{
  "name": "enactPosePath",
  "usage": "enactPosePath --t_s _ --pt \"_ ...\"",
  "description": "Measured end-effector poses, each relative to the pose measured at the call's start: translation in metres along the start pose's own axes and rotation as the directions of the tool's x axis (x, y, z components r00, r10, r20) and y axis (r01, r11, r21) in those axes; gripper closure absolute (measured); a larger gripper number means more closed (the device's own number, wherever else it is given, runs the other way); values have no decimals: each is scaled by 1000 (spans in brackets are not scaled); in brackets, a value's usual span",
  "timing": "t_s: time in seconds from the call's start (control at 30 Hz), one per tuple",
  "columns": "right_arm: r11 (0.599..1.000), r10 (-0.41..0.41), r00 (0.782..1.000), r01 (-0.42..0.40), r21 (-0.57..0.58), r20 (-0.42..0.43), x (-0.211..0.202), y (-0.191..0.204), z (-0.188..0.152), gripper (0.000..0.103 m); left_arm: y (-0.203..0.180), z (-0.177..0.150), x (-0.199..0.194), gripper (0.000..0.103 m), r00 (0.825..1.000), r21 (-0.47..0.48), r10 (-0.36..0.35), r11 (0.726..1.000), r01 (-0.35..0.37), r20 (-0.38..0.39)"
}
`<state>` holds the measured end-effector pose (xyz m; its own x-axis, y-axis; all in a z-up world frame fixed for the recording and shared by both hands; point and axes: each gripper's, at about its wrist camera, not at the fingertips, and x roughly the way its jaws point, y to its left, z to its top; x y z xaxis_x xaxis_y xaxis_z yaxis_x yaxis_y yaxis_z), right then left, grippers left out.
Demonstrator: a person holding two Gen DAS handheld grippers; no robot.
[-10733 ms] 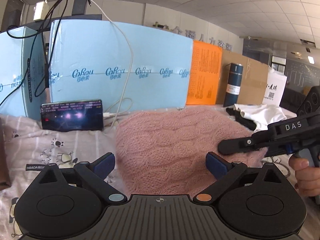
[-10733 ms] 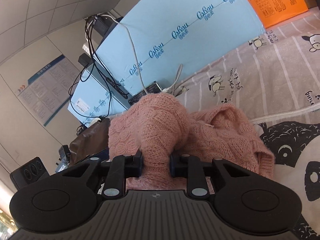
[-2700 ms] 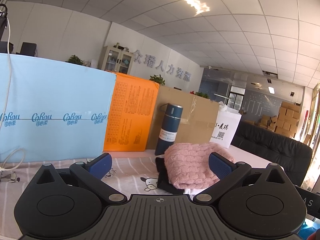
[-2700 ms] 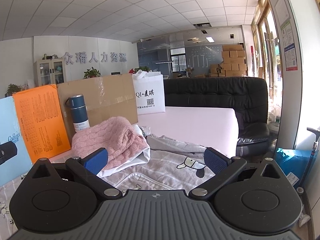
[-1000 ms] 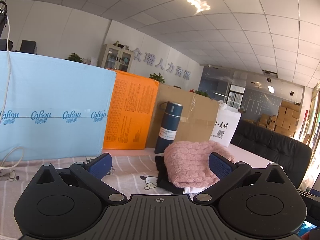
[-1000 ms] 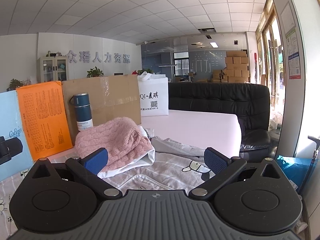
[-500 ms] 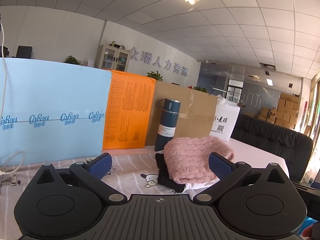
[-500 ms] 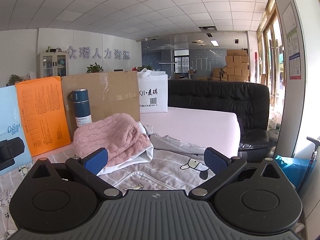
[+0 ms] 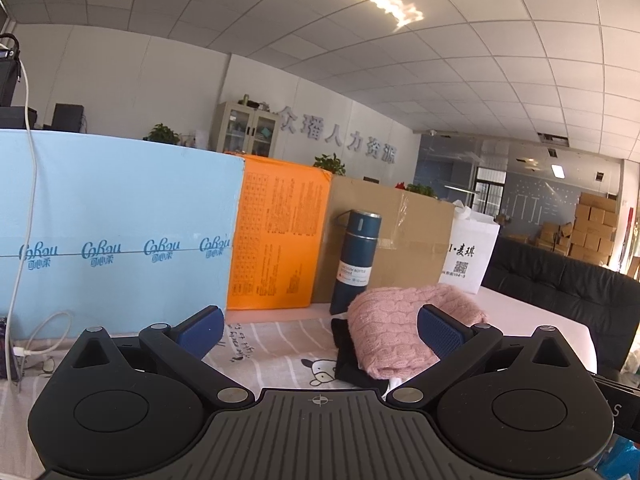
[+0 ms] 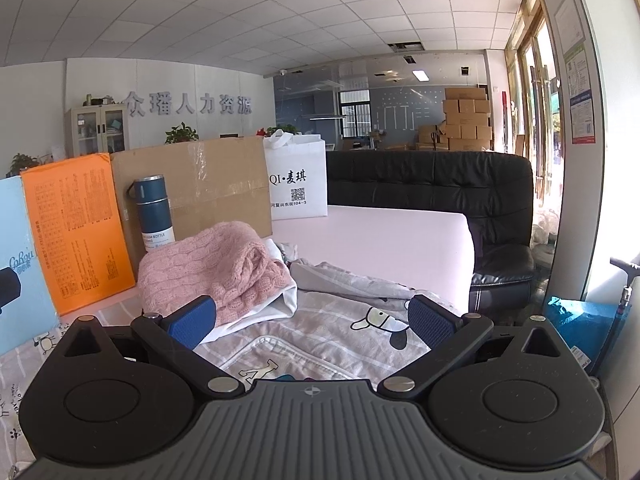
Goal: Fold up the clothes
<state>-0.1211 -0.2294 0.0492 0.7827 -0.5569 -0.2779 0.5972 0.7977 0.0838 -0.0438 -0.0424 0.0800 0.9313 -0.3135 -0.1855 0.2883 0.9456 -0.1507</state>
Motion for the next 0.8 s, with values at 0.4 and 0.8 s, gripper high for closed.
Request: enactPosePath --t_s 0.4,0.8 --pt "1000 -18 1000 18 -13 16 0 0 -2 0 -6 -5 1 0 1000 54 -25 998 26 -13" --pt "1000 -13 1000 13 -26 8 2 4 -3 0 -6 -5 2 0 1000 61 -28 998 29 -14"
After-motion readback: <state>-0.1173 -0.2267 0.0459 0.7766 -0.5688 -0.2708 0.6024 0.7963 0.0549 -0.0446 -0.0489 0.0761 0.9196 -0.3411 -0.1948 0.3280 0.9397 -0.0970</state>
